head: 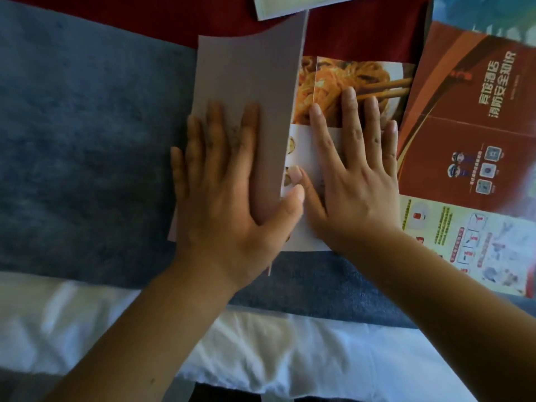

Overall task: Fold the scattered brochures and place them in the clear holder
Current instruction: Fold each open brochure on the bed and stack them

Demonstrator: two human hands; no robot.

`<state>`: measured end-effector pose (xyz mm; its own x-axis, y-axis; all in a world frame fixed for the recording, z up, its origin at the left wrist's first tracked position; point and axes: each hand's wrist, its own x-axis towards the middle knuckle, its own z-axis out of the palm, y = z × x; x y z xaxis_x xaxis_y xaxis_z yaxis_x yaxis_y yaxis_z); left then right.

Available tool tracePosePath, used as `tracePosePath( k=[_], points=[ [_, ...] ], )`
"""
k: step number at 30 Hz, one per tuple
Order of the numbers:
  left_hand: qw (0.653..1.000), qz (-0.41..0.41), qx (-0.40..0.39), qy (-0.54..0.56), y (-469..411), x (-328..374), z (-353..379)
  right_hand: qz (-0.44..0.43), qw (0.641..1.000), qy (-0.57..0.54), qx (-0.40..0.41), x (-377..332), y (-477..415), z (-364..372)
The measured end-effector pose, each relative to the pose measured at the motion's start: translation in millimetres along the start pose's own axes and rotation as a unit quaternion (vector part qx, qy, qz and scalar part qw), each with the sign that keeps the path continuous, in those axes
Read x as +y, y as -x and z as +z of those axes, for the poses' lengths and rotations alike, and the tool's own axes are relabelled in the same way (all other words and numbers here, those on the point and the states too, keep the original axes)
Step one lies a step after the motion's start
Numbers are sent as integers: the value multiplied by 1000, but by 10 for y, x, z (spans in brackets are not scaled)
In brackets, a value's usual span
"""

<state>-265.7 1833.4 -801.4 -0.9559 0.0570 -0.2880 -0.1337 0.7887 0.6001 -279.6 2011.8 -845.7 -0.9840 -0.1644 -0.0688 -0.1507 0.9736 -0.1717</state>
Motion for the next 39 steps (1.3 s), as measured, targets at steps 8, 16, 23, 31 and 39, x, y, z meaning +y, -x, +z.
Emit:
tracePosePath(
  k=[8, 16, 23, 31, 39],
  points=[
    [997, -16, -5, -74, -24, 413, 417, -18, 998, 8, -52, 248, 89, -81],
    [994, -10, 19, -110, -35, 398, 504, 18, 1000, 3, -13, 738, 301, -223],
    [994, 14, 14, -103, -14, 547, 558, 29, 999, 8, -9, 985, 423, -265],
    [992, 65, 0, -112, 80, 902, 788, 14, 996, -92, 10, 1068, 434, -309],
    [987, 53, -4, -153, 47, 934, 913, 92, 995, -28, -20, 1456, 566, -429]
  ],
)
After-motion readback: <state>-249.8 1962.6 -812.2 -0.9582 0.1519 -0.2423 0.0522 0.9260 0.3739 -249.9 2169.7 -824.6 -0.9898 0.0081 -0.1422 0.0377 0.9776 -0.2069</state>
